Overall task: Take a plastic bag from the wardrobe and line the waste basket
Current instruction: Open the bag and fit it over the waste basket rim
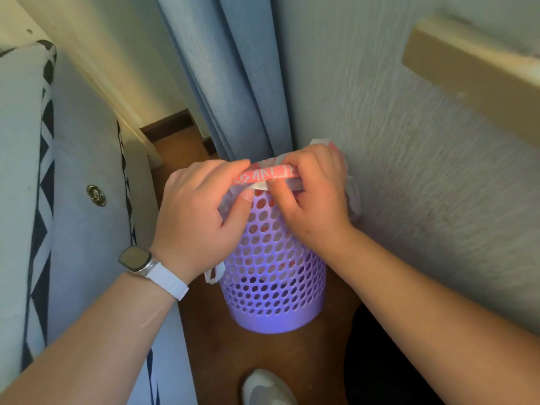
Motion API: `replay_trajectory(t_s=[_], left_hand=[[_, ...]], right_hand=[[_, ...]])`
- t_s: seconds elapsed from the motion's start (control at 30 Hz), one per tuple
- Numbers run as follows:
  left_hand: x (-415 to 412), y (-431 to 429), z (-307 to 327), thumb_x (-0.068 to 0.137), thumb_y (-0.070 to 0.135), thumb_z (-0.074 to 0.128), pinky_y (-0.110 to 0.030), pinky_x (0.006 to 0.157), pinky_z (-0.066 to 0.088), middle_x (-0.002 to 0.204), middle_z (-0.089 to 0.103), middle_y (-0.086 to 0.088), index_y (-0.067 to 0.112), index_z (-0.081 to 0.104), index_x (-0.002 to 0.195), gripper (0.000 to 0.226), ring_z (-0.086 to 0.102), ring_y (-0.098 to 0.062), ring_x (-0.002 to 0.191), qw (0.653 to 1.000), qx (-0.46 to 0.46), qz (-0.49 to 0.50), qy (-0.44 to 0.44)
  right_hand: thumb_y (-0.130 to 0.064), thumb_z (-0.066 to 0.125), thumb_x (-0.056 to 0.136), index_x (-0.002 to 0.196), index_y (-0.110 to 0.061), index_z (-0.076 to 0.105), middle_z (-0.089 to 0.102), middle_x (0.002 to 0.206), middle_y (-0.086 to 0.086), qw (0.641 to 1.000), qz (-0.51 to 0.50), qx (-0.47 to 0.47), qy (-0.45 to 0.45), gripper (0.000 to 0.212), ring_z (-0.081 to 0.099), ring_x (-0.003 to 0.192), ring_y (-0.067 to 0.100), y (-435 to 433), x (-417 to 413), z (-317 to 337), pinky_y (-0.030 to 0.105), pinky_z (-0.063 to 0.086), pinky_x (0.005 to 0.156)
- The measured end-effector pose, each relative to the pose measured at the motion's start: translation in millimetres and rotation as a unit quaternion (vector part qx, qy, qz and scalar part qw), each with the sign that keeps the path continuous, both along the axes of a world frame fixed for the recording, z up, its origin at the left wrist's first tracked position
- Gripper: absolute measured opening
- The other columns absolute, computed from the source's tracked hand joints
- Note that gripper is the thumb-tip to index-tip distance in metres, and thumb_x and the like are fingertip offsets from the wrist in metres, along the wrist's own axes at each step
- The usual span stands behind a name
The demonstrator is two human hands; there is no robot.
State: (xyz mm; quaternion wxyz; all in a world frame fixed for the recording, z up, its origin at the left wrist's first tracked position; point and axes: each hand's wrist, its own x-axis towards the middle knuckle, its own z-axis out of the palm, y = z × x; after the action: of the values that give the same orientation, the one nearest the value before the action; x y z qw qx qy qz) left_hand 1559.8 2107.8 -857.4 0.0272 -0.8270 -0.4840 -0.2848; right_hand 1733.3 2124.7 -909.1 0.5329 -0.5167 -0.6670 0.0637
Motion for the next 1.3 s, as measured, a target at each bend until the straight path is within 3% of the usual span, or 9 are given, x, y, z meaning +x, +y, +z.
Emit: replay_trajectory(t_s=[0.23,0.5,0.57,0.67,0.8,0.9,1.0,1.17,1.3], left_hand=[[-4,6,-5,0.092,0.026,0.051,-0.036,0.077,0.036,0.089,0.062,0.002,0.013,0.069,0.104,0.025,0.055,-0.021,0.084,0.999,-0.040,0.018,-0.004],[-18,16,-5,0.088,0.018,0.055,-0.049,0.071,0.045,0.078,0.053,0.008,0.009,0.068,0.088,0.016,0.052,-0.019,0.075,0.997,-0.062,-0.009,-0.049],[-18,16,-4,0.088,0.019,0.054,-0.049,0.072,0.045,0.077,0.053,0.008,0.009,0.067,0.086,0.017,0.051,-0.017,0.075,0.996,-0.064,-0.009,-0.064],[-16,14,-1,0.089,0.020,0.055,-0.048,0.073,0.046,0.078,0.055,0.006,0.009,0.067,0.086,0.016,0.052,-0.016,0.076,0.994,-0.068,-0.006,-0.091],[-12,11,0,0.089,0.024,0.055,-0.051,0.074,0.047,0.086,0.058,0.003,0.008,0.069,0.095,0.022,0.055,-0.019,0.082,0.992,-0.078,-0.021,-0.098],[-9,7,-2,0.088,0.034,0.055,-0.052,0.085,0.045,0.101,0.064,-0.004,0.011,0.068,0.111,0.035,0.059,-0.026,0.095,0.998,-0.053,-0.015,-0.031],[4,1,-5,0.090,0.036,0.051,-0.042,0.091,0.038,0.108,0.065,-0.003,0.017,0.064,0.119,0.037,0.058,-0.024,0.101,1.000,-0.026,0.009,0.011],[6,3,-8,0.093,0.027,0.049,-0.036,0.078,0.036,0.094,0.065,-0.001,0.017,0.067,0.108,0.026,0.058,-0.022,0.088,0.999,-0.023,0.027,-0.007],[-2,7,-11,0.090,0.026,0.045,-0.032,0.076,0.029,0.085,0.060,0.002,0.013,0.068,0.097,0.027,0.054,-0.018,0.082,0.999,-0.038,0.029,-0.003]], right_hand=[[-0.027,0.070,0.083,0.099,-0.008,0.065,0.062,0.100,0.008,0.999,0.035,-0.014,-0.016,0.026,0.057,0.096,0.026,-6,-13,3,0.036,0.036,0.089],[-0.034,0.060,0.083,0.120,-0.003,0.064,0.059,0.128,0.016,0.988,0.133,-0.060,-0.045,0.048,0.053,0.123,0.032,10,23,-4,0.051,0.039,0.106],[-0.028,0.063,0.085,0.116,-0.003,0.066,0.064,0.122,0.013,0.986,0.145,-0.064,-0.050,0.040,0.056,0.119,0.030,13,26,-8,0.053,0.040,0.103],[-0.020,0.062,0.086,0.100,-0.005,0.067,0.067,0.099,0.010,0.989,0.132,-0.065,-0.009,0.021,0.061,0.094,0.027,13,23,-9,0.050,0.047,0.088],[-0.023,0.057,0.087,0.089,-0.006,0.064,0.061,0.084,0.011,0.996,0.071,-0.051,0.015,0.019,0.056,0.080,0.029,9,18,-8,0.046,0.044,0.074],[-0.024,0.059,0.087,0.089,-0.008,0.064,0.060,0.083,0.011,0.999,0.035,-0.029,-0.021,0.017,0.055,0.079,0.030,6,12,-6,0.040,0.039,0.074],[-0.029,0.058,0.088,0.091,-0.010,0.065,0.060,0.084,0.009,0.999,0.020,-0.016,-0.038,0.020,0.055,0.080,0.029,2,2,-4,0.036,0.032,0.076],[-0.030,0.057,0.087,0.095,-0.010,0.065,0.061,0.090,0.006,0.999,0.038,-0.010,-0.022,0.023,0.056,0.084,0.025,-5,-14,-1,0.033,0.033,0.078],[-0.026,0.065,0.081,0.102,-0.009,0.067,0.064,0.099,0.006,0.995,0.089,-0.008,-0.042,0.027,0.059,0.093,0.026,-5,-6,1,0.042,0.043,0.084]])
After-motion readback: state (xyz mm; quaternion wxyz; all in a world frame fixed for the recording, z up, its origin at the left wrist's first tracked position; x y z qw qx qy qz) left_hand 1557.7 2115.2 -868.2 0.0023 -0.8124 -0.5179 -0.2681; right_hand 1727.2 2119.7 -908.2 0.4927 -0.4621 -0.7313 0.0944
